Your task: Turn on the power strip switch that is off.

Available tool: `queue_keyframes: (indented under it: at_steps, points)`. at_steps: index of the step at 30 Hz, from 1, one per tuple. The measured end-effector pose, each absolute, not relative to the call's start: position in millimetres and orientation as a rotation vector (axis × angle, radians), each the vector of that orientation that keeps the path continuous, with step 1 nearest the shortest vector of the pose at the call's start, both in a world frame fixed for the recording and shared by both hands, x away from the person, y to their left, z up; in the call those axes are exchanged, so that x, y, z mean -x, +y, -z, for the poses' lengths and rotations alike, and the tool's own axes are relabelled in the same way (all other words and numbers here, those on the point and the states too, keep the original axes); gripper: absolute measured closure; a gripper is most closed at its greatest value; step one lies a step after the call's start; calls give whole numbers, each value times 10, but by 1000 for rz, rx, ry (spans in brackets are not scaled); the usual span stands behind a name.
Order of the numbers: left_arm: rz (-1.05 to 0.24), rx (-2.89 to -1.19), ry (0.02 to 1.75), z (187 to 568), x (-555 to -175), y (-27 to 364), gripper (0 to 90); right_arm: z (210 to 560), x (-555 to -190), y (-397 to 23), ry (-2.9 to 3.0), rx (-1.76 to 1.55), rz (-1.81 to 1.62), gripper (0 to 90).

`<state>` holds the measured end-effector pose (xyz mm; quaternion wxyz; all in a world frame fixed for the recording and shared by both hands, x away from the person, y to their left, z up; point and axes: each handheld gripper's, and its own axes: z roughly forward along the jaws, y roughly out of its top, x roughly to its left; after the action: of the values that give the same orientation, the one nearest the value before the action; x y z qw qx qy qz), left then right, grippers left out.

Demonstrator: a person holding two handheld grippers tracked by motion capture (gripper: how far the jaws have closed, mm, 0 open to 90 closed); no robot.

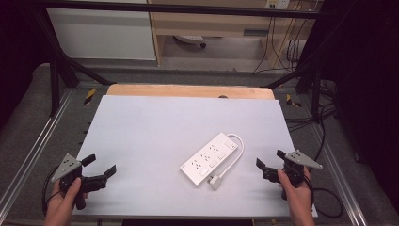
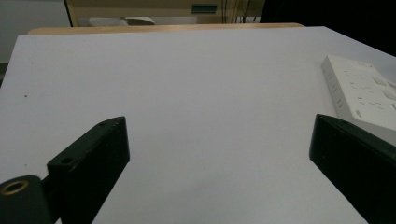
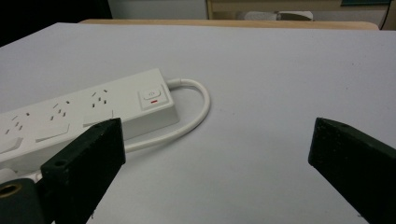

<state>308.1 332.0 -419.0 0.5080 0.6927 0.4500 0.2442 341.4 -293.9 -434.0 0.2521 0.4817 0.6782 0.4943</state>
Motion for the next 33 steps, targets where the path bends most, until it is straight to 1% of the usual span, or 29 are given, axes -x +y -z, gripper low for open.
queue_keyframes:
  at_steps: [12, 25, 33]
  points:
    - [-585, -1669, 1067, 4190, -3079, 3303, 52, 4300, -3405, -2858, 1854, -1283, -1363, 34]
    - [-580, -1684, 1071, 4198, -3084, 3289, 53, 4175, -3352, -2703, 1876, -1211, -1412, 19]
    - [-584, -1693, 1072, 4199, -3081, 3273, 52, 3952, -3329, -2560, 1887, -1160, -1478, 19]
